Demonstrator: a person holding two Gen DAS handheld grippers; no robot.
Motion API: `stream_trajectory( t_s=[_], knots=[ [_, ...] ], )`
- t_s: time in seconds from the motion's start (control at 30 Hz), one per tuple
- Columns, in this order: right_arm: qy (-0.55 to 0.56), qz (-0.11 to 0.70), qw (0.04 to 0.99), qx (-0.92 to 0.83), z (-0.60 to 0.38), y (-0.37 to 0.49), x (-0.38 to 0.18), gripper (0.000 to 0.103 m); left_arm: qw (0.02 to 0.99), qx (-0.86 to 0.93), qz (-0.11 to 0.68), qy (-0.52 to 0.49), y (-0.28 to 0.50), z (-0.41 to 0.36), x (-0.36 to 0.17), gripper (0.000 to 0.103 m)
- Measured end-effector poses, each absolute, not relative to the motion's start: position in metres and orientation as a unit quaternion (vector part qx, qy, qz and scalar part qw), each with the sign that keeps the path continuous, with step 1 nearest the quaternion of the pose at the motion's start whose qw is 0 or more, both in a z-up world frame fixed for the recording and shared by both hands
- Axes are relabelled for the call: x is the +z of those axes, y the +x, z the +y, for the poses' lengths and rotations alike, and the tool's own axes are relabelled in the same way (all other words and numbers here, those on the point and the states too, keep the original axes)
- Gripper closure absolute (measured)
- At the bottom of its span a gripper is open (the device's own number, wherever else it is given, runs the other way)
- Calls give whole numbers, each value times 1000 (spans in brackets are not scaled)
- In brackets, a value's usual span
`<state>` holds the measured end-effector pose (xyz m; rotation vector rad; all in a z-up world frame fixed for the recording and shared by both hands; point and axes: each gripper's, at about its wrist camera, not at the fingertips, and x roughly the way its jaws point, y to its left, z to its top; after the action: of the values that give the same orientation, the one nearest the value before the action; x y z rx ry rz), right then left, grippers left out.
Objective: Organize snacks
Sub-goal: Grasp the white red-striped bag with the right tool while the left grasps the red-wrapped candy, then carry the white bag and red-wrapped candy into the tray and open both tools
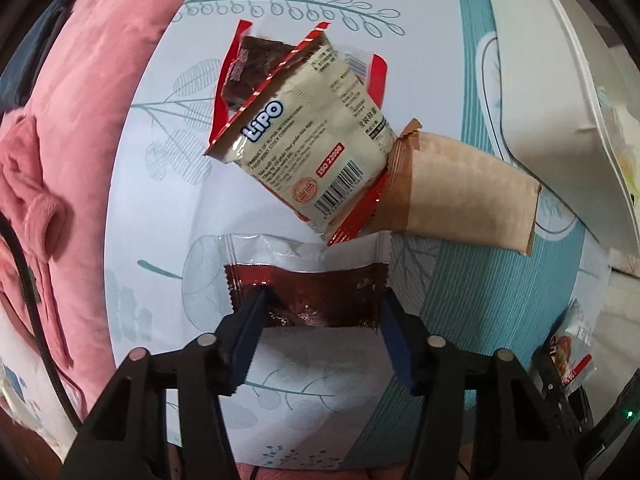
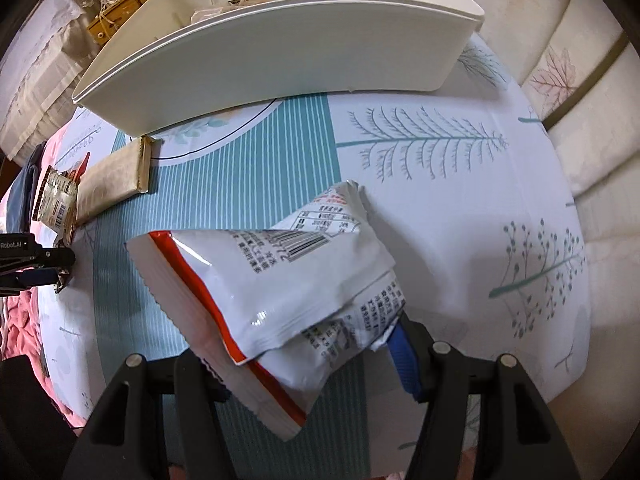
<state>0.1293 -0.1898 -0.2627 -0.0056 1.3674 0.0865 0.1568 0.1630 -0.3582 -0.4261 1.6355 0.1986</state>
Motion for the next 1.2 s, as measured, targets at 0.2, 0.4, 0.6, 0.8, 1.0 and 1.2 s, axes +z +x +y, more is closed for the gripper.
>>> stream_trajectory(
  t_s=[0.2,0.4,0.6,0.8,1.0,1.2],
  knots=[
    [1,630,776,31,-169,124,-262,42,670,50,719,-178,162,160,-353,63],
    [-1,631,775,36,-147,115,-263,42,674,17,719,-168,161,168,-352,69],
    [-2,632,774,53,-116,106,-257,42,671,-15,721,-171,156,175,-351,73],
    [-20,616,783,85,-87,119,-238,42,672,-26,717,-185,146,187,-341,75],
    [-38,588,798,126,-62,136,-208,42,678,-40,699,-223,144,192,-310,83],
    [-46,555,816,152,-61,160,-174,42,700,-66,667,-245,163,187,-268,85]
  ],
)
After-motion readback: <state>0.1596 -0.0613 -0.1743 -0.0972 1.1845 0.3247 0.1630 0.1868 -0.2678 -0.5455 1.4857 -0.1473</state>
